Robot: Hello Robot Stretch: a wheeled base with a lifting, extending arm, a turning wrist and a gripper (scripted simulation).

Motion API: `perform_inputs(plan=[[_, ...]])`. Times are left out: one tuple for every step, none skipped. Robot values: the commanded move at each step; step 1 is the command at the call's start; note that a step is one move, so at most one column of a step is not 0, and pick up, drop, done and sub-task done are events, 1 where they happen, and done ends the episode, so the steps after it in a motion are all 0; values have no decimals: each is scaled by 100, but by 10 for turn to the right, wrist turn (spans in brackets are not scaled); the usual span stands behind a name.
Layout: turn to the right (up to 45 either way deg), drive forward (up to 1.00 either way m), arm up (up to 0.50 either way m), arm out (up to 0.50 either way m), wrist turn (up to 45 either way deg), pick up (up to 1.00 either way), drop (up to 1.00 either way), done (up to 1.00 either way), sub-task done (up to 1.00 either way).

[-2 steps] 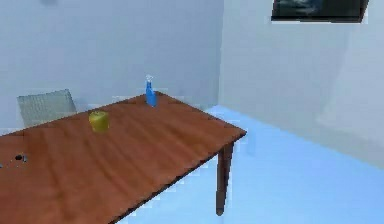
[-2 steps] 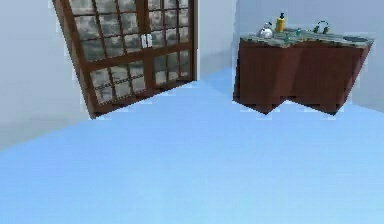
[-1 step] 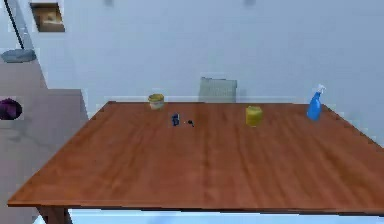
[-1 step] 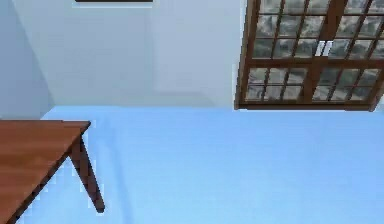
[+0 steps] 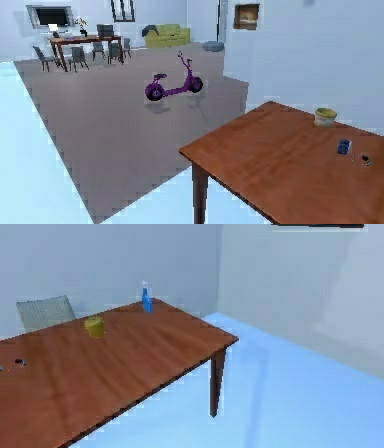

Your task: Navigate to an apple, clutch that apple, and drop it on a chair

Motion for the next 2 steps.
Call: perform_inputs(plan=[[-240,0,0,0,0,0,0,0,0],[450,0,0,0,0,0,0,0,0]])
